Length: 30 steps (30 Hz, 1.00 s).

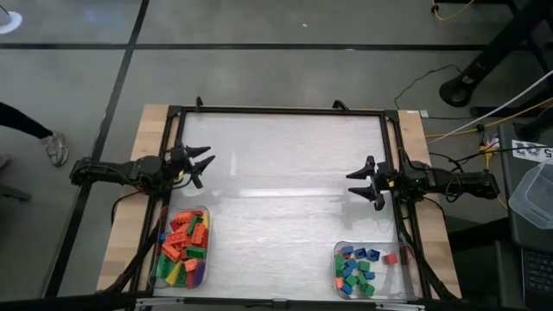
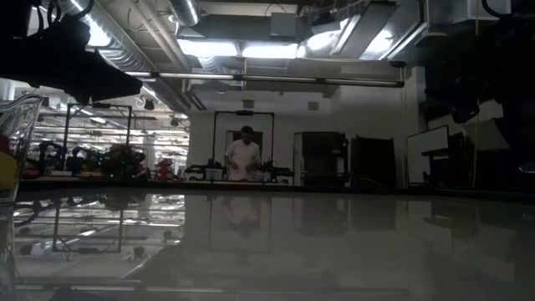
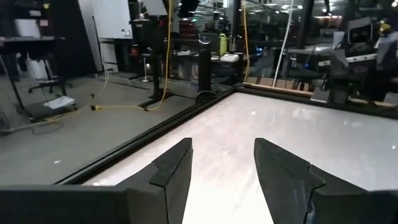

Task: Sort blocks by size
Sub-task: Return to Home Position

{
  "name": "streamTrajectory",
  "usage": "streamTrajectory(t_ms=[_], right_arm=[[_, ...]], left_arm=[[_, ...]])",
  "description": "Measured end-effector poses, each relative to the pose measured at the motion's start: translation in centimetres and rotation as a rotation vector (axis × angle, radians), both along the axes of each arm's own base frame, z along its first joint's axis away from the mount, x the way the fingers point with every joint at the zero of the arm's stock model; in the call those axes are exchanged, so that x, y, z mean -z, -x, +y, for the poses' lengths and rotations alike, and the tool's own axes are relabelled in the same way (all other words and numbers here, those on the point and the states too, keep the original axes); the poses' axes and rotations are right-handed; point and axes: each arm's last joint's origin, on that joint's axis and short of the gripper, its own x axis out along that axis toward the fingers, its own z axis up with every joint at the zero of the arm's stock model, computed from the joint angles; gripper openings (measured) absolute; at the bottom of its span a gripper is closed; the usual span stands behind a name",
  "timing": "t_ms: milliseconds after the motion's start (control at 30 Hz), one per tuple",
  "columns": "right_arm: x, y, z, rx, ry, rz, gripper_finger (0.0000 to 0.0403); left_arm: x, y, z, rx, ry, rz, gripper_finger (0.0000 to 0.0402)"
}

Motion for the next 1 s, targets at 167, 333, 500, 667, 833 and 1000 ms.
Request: streamTrajectory(t_ms=[167,333,500,667,833,1000], right_arm=[[-0.01,0.00,0.00,0.000,0.000,-0.001,0.0241],[-0.01,0.00,0.00,0.000,0.000,-0.001,0.0241],[-0.01,0.00,0.00,0.000,0.000,-0.001,0.0241],[-0.01,0.00,0.00,0.000,0.000,-0.001,0.0241],[-0.01,0.00,0.00,0.000,0.000,-0.001,0.0241],[-0.01,0.00,0.00,0.000,0.000,-0.002,0.0241]], left_arm=[[0.01,0.00,0.02,-0.004,0.046,-0.030,0.0162],[0.01,0.00,0.02,-0.004,0.045,-0.029,0.0162],[0.01,0.00,0.02,-0.003,0.028,-0.018,0.0162],[0.01,0.00,0.02,-0.003,0.027,-0.017,0.0162],[0.01,0.00,0.02,-0.003,0.028,-0.018,0.0162],[0.03,0.00,0.02,-0.003,0.029,-0.018,0.0162]])
